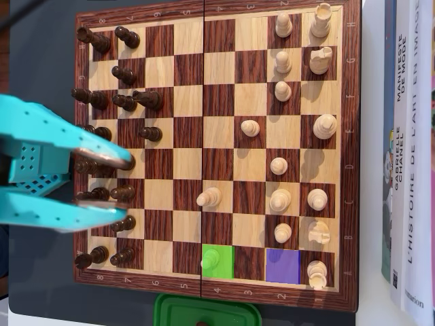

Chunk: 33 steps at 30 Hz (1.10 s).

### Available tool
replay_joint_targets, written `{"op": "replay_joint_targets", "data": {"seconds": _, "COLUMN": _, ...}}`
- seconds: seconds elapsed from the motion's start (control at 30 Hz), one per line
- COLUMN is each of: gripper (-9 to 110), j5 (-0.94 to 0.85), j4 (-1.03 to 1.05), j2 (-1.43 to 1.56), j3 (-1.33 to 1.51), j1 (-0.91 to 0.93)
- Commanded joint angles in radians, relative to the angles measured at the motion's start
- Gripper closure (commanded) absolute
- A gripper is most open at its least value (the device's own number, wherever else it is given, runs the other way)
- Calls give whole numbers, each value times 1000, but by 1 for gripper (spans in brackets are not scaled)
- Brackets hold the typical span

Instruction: Play chess

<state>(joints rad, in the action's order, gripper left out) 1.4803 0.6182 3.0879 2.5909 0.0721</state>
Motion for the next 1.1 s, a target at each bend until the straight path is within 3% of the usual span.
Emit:
{"op": "replay_joint_targets", "data": {"seconds": 0.0, "gripper": 86, "j5": 8, "j4": -140, "j2": 100, "j3": 55, "j1": -3}}
{"op": "replay_joint_targets", "data": {"seconds": 0.47, "gripper": 86, "j5": 0, "j4": -873, "j2": 259, "j3": 390, "j1": -107}}
{"op": "replay_joint_targets", "data": {"seconds": 0.8, "gripper": 86, "j5": 0, "j4": -1600, "j2": 259, "j3": 569, "j1": -112}}
{"op": "replay_joint_targets", "data": {"seconds": 1.07, "gripper": 86, "j5": -2, "j4": -1930, "j2": 259, "j3": 569, "j1": -109}}
